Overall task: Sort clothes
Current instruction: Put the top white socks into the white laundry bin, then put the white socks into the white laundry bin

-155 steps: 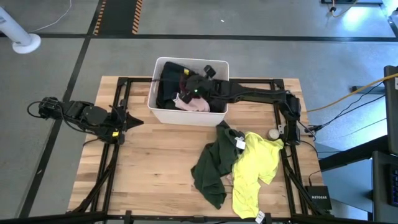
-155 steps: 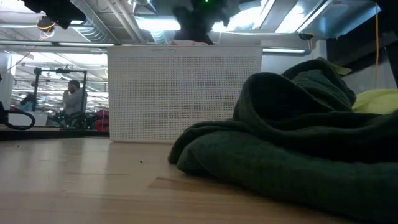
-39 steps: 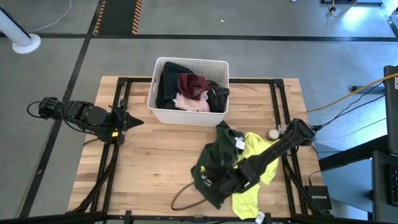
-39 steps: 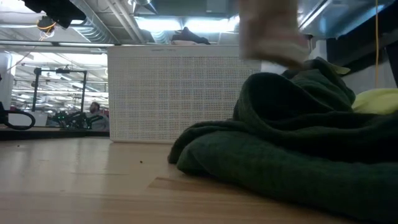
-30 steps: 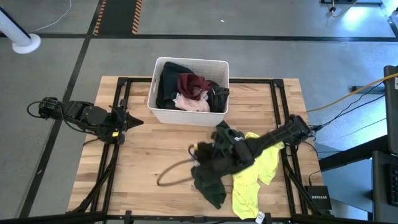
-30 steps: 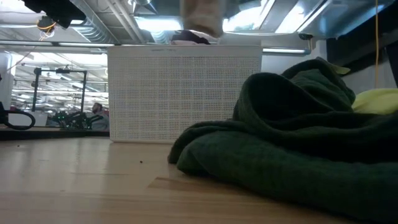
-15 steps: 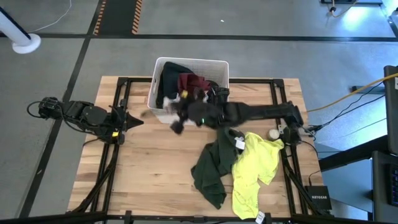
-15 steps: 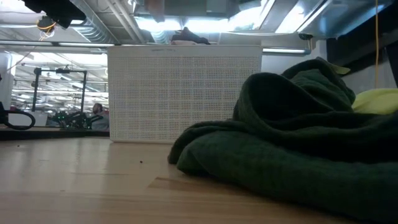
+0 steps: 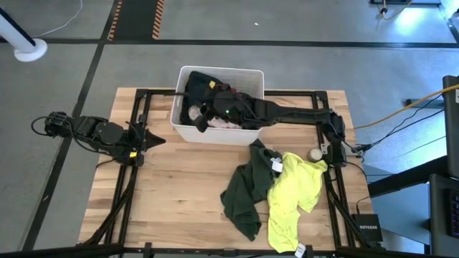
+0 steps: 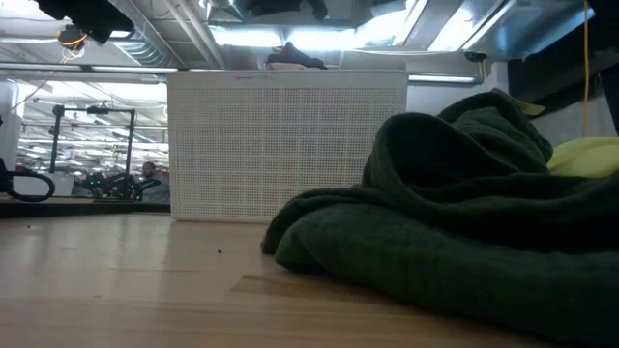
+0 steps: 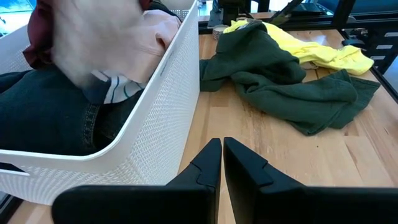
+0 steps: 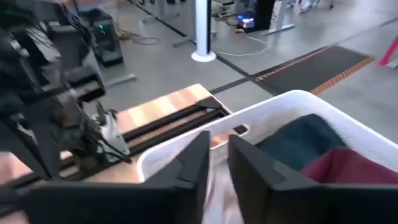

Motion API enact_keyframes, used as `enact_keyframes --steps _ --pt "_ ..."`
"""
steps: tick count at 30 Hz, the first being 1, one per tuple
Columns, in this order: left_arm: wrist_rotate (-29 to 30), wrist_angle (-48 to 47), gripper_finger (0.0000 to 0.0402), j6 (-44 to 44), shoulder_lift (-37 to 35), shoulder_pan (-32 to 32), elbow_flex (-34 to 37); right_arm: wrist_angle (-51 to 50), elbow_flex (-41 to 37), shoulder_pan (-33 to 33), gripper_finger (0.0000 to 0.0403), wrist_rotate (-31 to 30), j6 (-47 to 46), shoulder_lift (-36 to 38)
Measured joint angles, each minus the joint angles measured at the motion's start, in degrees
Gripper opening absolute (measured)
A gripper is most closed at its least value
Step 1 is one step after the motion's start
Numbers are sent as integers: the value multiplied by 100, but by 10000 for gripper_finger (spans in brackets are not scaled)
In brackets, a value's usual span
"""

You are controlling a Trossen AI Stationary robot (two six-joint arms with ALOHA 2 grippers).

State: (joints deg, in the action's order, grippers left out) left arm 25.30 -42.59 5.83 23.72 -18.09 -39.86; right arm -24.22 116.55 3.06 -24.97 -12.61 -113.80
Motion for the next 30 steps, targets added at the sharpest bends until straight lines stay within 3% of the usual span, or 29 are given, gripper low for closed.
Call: enact_keyframes --steps 6,10,18,21,30 --pt "0 0 13 12 -2 0 0 -393 62 -178 173 -113 499 7" --pt "0 -4 13 14 -2 1 0 -1165 362 -488 208 545 518 24" --pt "-2 -4 13 41 0 0 0 -3131 688 -1654 217 1613 -1005 31" --pt "-1 -4 13 40 -2 2 0 -3577 557 -2165 218 1588 -1684 28" --pt "0 -2 13 39 0 2 0 -3610 -707 -3629 218 1264 -3062 27"
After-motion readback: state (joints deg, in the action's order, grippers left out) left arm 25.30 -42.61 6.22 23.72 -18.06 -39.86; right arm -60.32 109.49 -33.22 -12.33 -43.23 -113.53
